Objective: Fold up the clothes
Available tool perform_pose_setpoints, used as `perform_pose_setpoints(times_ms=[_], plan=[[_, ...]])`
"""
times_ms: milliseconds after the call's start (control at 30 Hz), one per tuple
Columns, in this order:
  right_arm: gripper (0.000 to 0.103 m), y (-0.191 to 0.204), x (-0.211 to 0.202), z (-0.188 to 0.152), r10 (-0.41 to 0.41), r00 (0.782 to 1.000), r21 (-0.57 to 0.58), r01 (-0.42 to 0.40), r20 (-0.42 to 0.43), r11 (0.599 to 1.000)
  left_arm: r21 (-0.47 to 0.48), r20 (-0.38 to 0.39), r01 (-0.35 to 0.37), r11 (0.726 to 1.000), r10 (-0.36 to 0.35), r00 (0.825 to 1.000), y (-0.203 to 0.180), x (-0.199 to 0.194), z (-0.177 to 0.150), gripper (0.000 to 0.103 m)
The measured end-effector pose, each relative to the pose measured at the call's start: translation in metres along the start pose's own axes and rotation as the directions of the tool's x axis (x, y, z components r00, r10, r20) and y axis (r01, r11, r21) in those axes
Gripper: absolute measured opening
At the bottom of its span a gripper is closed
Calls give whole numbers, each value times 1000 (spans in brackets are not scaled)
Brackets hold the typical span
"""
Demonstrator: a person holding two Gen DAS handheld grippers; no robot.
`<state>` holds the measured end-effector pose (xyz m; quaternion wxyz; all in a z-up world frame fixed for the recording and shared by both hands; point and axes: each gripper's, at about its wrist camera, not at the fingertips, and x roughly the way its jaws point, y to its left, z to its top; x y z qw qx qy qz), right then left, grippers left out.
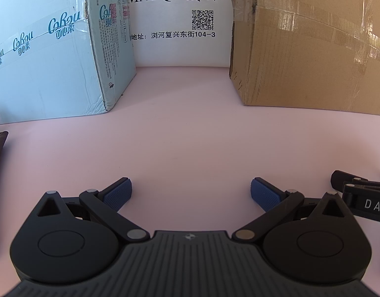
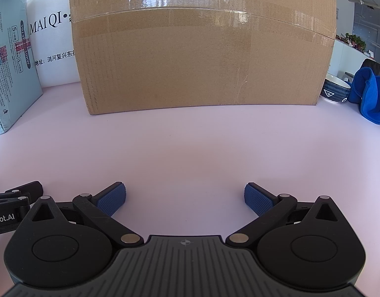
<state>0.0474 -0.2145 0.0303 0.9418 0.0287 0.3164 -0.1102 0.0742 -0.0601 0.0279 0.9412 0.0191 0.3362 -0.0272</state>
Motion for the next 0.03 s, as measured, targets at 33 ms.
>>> perform_pose_setpoints(times_ms=[33], plan=[[103,0,0,0,0,1000,0,0,0,1000,0,0,0,1000,0,1000,0,0,0,103]])
